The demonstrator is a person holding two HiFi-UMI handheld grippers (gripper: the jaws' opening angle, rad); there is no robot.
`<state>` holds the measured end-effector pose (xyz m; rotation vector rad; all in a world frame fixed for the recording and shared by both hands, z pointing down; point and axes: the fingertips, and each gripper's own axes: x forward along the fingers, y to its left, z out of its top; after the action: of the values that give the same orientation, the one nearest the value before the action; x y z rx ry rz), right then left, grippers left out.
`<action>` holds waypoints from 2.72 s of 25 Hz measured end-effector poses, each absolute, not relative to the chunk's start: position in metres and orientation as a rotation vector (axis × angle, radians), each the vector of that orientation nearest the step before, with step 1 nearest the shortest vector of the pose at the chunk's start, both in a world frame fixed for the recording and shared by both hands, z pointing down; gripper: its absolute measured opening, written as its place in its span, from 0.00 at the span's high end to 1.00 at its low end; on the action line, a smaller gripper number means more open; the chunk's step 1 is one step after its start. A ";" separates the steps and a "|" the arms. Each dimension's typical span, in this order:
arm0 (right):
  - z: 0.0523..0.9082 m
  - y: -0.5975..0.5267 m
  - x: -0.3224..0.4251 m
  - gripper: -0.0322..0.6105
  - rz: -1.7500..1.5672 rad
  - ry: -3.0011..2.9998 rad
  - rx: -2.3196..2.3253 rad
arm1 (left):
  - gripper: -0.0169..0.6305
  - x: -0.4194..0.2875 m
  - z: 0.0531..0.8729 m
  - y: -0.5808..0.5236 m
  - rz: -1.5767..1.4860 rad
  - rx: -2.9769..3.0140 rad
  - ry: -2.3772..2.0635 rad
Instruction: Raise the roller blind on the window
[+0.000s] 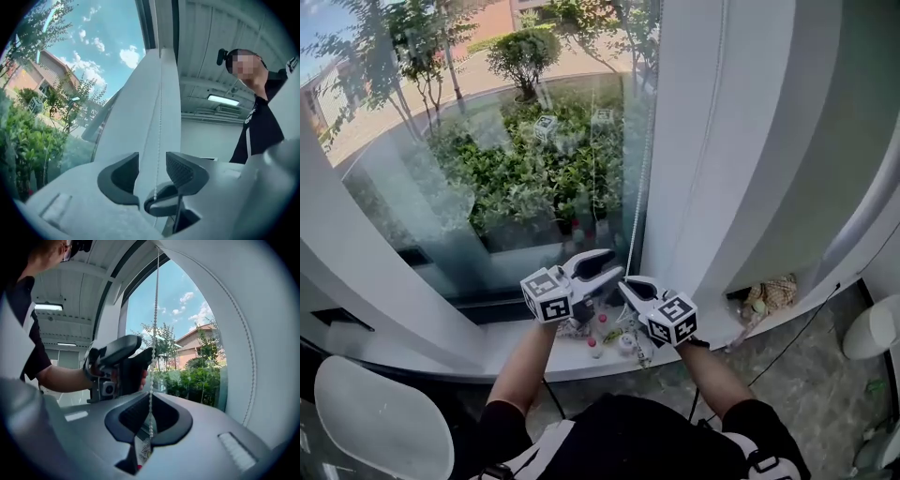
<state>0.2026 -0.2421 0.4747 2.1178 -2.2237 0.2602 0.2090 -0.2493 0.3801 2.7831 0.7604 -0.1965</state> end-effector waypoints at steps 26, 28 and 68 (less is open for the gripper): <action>0.470 -0.224 0.198 0.92 0.218 -2.216 2.124 | 0.95 0.224 0.253 -0.195 -0.507 2.736 1.033; 0.470 -0.224 0.198 0.92 0.200 -2.219 2.127 | 0.95 0.224 0.253 -0.201 -0.522 2.725 1.004; 0.535 -0.147 0.181 0.59 0.183 -2.149 2.058 | 0.76 0.195 0.417 -0.215 -0.298 3.015 0.251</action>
<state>0.1814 -0.1472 0.5348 2.0581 -2.1493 0.1829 0.1946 -0.2150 0.4172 3.0152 0.2514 -0.2978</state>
